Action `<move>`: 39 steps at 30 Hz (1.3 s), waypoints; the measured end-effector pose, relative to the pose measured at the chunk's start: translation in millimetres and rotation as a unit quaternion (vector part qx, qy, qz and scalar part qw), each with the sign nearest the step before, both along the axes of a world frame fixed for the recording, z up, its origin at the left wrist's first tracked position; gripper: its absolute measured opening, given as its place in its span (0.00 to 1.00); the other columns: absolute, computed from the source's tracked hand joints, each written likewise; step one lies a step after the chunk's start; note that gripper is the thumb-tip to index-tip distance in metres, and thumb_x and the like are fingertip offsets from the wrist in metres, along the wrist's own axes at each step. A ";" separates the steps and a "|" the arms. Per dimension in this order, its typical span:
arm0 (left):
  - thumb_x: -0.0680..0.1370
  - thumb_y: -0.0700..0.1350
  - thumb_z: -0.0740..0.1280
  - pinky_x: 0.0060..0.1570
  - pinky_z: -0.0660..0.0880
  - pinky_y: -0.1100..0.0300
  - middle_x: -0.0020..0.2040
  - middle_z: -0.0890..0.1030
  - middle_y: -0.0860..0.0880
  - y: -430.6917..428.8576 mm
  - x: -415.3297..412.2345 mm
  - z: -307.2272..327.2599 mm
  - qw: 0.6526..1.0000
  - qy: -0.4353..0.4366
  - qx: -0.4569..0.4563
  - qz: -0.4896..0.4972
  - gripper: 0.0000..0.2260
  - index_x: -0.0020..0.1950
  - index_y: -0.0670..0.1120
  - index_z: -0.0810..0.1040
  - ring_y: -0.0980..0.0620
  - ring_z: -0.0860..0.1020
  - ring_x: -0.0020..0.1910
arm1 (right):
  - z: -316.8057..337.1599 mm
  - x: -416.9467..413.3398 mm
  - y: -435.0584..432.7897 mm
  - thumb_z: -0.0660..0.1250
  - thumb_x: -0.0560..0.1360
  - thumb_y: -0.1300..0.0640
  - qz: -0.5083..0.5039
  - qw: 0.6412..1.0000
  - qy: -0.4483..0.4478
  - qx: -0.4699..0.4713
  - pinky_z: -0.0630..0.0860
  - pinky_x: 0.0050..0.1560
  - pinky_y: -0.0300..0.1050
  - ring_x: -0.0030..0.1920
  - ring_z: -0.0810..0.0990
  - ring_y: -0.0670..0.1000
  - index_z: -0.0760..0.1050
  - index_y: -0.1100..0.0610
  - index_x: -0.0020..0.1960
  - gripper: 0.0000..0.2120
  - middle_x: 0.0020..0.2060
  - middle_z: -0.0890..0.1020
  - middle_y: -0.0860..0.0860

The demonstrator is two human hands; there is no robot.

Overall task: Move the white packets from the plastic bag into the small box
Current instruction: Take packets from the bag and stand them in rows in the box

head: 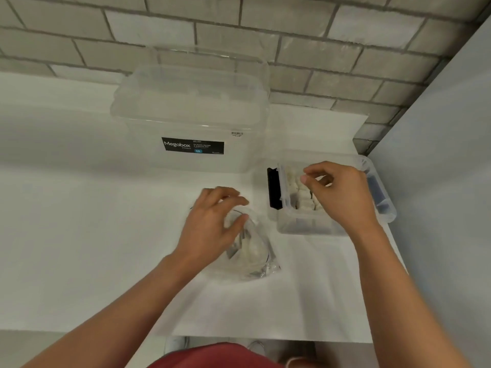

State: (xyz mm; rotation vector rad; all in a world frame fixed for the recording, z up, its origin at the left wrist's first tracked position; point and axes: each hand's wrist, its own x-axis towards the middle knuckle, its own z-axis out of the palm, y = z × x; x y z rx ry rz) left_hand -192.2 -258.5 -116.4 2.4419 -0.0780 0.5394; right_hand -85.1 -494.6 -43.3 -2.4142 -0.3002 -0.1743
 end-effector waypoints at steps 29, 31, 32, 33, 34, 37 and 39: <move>0.72 0.53 0.75 0.43 0.72 0.57 0.51 0.81 0.57 73.6 -8.9 -49.4 0.976 0.180 0.083 -0.092 0.15 0.54 0.52 0.76 0.52 0.76 0.53 | -73.2 -93.1 118.9 0.69 0.73 0.61 0.092 0.964 -0.059 -0.243 0.75 0.30 0.48 0.37 0.81 0.59 0.80 0.53 0.46 0.04 0.39 0.81 0.49; 0.73 0.52 0.74 0.44 0.72 0.58 0.49 0.81 0.55 73.6 -8.1 -48.9 0.979 0.160 0.092 -0.091 0.11 0.53 0.51 0.79 0.50 0.77 0.52 | -70.6 -95.4 110.4 0.70 0.72 0.63 0.077 0.967 -0.082 -0.229 0.76 0.28 0.49 0.36 0.80 0.58 0.80 0.54 0.46 0.06 0.37 0.80 0.49; 0.73 0.51 0.74 0.44 0.71 0.58 0.48 0.82 0.54 72.9 -7.5 -48.7 0.979 0.151 0.100 -0.091 0.10 0.51 0.51 0.81 0.50 0.77 0.51 | -69.6 -97.5 106.7 0.70 0.73 0.63 0.074 0.967 -0.085 -0.227 0.77 0.29 0.50 0.37 0.80 0.58 0.81 0.53 0.47 0.06 0.38 0.80 0.49; 0.73 0.51 0.74 0.44 0.70 0.58 0.47 0.82 0.54 71.4 -6.5 -48.6 0.979 0.144 0.112 -0.090 0.09 0.50 0.51 0.81 0.49 0.78 0.50 | -67.5 -99.7 103.0 0.69 0.74 0.63 0.072 0.969 -0.089 -0.220 0.78 0.30 0.51 0.37 0.81 0.57 0.81 0.53 0.48 0.06 0.39 0.81 0.49; 0.73 0.51 0.74 0.44 0.70 0.58 0.47 0.82 0.54 69.3 -5.3 -48.8 0.979 0.137 0.126 -0.086 0.08 0.49 0.50 0.82 0.48 0.78 0.50 | -64.9 -101.7 99.3 0.69 0.75 0.63 0.070 0.971 -0.095 -0.209 0.78 0.30 0.51 0.38 0.81 0.57 0.81 0.53 0.48 0.06 0.39 0.81 0.49; 0.72 0.53 0.74 0.46 0.70 0.55 0.46 0.82 0.53 60.1 -0.4 -48.3 0.977 0.109 0.166 -0.071 0.08 0.47 0.51 0.83 0.47 0.78 0.49 | -51.3 -105.7 88.9 0.68 0.78 0.60 0.063 0.977 -0.110 -0.170 0.79 0.31 0.52 0.38 0.81 0.55 0.81 0.53 0.51 0.05 0.40 0.82 0.48; 0.73 0.54 0.72 0.48 0.70 0.54 0.47 0.82 0.53 53.6 2.8 -48.1 0.972 0.110 0.195 -0.072 0.09 0.49 0.51 0.83 0.47 0.78 0.51 | -37.2 -105.2 81.0 0.69 0.79 0.58 0.050 0.984 -0.120 -0.120 0.81 0.35 0.51 0.38 0.82 0.52 0.82 0.52 0.53 0.06 0.43 0.85 0.47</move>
